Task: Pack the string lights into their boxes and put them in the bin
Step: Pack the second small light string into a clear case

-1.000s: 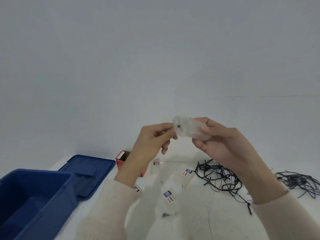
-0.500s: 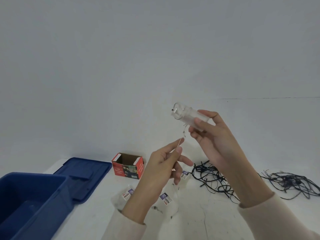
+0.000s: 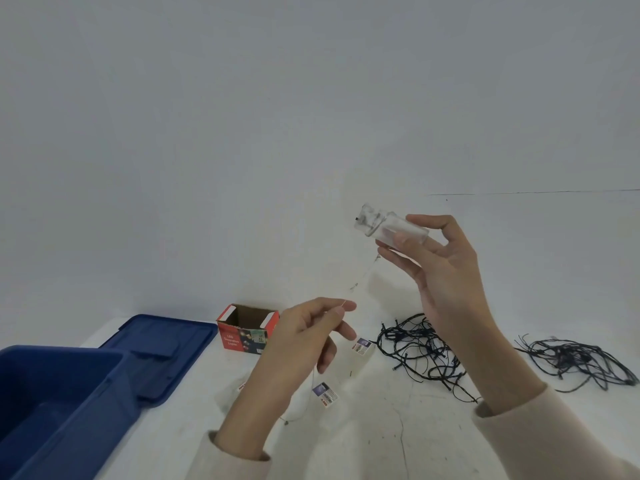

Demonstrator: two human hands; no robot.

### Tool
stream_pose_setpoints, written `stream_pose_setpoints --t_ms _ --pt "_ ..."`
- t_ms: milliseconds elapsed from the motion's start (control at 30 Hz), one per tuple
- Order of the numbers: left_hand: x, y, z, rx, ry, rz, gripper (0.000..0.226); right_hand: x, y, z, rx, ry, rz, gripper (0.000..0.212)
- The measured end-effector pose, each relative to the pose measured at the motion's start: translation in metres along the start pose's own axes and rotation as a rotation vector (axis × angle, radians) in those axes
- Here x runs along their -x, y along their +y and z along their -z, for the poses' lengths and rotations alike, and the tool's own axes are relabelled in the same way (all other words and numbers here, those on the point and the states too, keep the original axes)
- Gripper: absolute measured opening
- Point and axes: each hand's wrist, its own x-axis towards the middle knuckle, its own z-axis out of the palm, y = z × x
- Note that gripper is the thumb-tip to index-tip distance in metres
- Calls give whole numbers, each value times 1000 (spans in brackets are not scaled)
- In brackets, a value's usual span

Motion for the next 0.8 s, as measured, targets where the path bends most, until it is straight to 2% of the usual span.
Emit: stream_pose_setpoints --t_ms 100,333,567,800 --pt "-2 0 1 21 13 -1 14 0 0 2 -2 34 9 20" --pt "-5 -1 5 2 -49 -15 30 -2 1 4 0 97 47 20" --pt "-7 -2 6 99 -60 -10 29 -5 2 7 -23 152 66 21" --pt "-6 0 5 89 -92 27 36 -8 8 10 108 214 147 23"
